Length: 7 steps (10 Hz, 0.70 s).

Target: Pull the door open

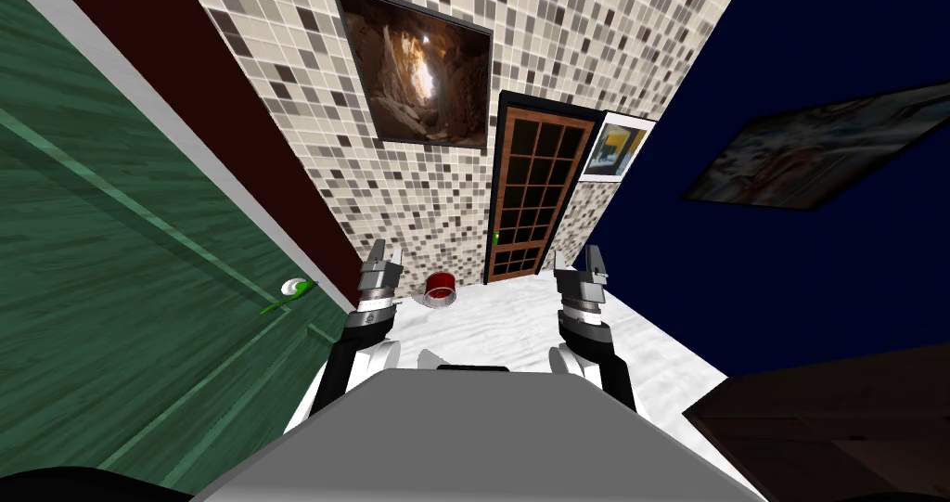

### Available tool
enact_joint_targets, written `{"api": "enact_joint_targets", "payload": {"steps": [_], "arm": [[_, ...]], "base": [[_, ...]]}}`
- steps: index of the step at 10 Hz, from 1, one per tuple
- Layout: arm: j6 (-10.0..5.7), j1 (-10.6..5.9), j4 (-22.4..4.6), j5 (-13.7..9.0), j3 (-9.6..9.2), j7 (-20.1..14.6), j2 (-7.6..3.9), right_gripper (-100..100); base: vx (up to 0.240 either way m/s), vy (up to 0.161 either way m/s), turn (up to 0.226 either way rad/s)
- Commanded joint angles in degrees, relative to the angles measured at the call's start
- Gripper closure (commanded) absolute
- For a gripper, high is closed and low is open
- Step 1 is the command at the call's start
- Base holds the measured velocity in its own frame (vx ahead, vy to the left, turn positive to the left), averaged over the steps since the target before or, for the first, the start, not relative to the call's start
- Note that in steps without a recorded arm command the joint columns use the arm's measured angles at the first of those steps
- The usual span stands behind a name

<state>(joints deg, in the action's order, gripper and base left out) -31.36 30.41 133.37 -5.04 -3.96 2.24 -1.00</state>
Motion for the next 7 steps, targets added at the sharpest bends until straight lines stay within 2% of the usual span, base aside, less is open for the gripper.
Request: {"api": "enact_joint_targets", "payload": {"steps": [1, 7], "arm": [[-0.31, -0.61, -1.6, 0.5, 0.25, 1.2, -0.33, -100], [-1.65, -3.21, -8.4, 2.5, 1.33, 6.1, -1.43, -100]], "base": [[0.053, -0.062, 0.029], [0.095, 0.0, 0.009]]}}
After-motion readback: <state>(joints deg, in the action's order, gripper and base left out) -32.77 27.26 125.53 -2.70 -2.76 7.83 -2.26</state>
